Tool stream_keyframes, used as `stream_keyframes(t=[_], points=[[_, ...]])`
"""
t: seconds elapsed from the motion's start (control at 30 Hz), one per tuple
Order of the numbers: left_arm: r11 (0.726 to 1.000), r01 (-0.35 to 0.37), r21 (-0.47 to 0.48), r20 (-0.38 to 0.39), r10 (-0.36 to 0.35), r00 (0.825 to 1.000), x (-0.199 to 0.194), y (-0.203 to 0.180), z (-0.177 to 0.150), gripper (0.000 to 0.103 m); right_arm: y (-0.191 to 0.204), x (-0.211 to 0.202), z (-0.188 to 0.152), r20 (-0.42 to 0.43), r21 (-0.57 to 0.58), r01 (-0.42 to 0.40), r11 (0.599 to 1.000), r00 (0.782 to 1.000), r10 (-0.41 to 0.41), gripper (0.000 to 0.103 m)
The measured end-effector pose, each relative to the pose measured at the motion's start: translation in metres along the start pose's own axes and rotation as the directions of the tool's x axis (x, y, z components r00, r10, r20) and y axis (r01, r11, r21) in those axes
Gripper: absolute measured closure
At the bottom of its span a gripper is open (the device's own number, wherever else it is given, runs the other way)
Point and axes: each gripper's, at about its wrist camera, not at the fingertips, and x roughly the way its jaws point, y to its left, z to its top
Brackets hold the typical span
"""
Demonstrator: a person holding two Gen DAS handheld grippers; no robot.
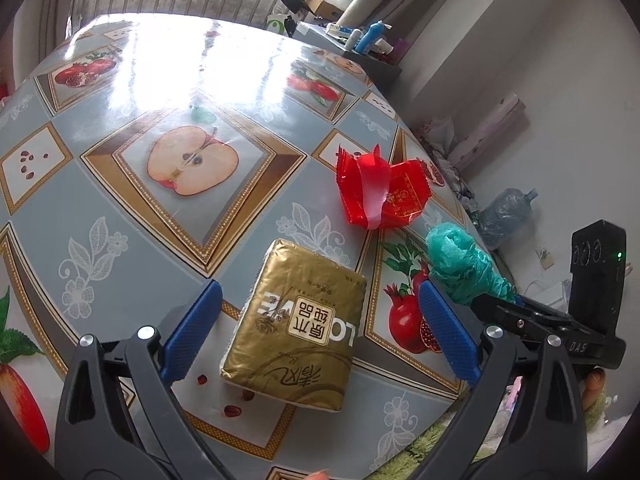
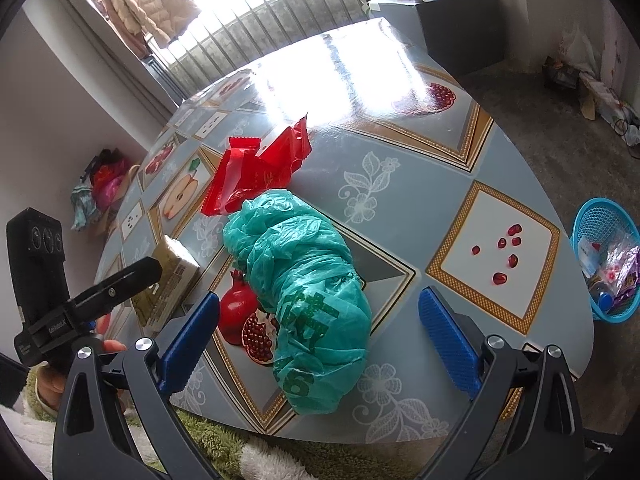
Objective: Collect trash
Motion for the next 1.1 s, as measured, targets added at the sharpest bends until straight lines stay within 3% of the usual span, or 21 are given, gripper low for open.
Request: stream_keyframes(t=[0.33,0.73,1.1], points=[[0.998,-0.052,0.035,-0.023,0.053,0.998,0.0071,-0.0096,0.0024,0.009,-0.0021,-0.0013,-0.0012,0.011,0.020,-0.021,1.000,1.000,0.020,0.006],[1.000,-0.020,-0.009,-0.014,0.020,1.000,0.0063,-0.0057,0.0034,0.009,-0.0065,-0.0039,-0.0024,0.020,0.038,-0.053,0.998,0.998,0.052,0.006],[0.998,-0.053,0.019,-0.011,0.053,0.999,0.0065,-0.0097,0.0013,0.009,-0.0064,-0.0040,-0.0025,0.019,0.031,-0.063,0.998,0.998,0.062,0.006]])
